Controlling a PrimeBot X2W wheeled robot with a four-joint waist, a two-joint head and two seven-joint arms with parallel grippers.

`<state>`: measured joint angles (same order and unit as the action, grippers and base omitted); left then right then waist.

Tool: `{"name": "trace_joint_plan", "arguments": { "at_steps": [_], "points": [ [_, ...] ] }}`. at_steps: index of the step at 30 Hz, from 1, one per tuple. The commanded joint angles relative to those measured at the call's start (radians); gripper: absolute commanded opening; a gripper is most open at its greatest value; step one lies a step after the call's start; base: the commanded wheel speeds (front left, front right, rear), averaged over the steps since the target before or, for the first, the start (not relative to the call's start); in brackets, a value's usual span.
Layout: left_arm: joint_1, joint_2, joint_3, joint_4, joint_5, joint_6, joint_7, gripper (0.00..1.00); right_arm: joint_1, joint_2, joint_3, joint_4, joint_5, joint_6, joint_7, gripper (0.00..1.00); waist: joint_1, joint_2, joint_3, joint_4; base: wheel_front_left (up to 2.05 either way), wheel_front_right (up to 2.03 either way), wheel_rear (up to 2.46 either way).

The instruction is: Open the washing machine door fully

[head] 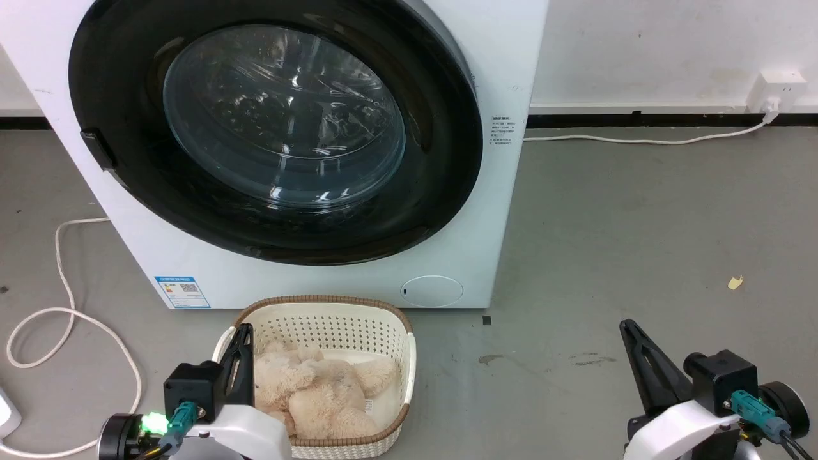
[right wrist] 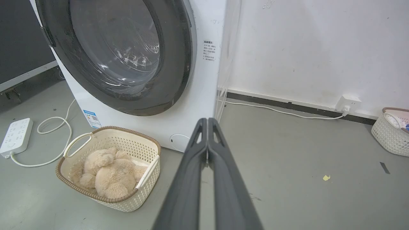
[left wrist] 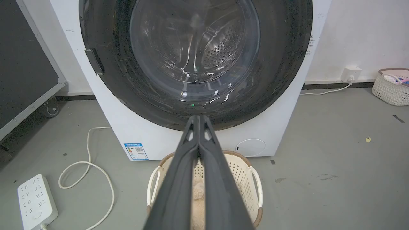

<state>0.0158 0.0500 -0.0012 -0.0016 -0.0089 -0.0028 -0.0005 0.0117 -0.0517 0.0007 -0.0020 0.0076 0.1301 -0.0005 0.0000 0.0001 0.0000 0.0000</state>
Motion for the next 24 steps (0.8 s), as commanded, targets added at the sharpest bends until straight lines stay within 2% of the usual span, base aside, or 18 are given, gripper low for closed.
{"name": "trace_joint_plan", "arguments": {
  "at_steps": [1, 24],
  "points": [
    [-0.016, 0.000, 0.001, 0.002, 0.009, 0.003, 0.000, 0.00, -0.012, 0.001, -0.001, 0.002, -0.008, 0.001, 0.000, 0.00, 0.0000, -0.0001, 0.000, 0.000, 0.00, 0.00, 0.00],
    [-0.016, 0.000, 0.001, 0.002, 0.009, 0.003, 0.000, 0.00, -0.012, 0.001, -0.001, 0.002, -0.008, 0.001, 0.000, 0.00, 0.0000, -0.0001, 0.000, 0.000, 0.00, 0.00, 0.00]
  ]
}}
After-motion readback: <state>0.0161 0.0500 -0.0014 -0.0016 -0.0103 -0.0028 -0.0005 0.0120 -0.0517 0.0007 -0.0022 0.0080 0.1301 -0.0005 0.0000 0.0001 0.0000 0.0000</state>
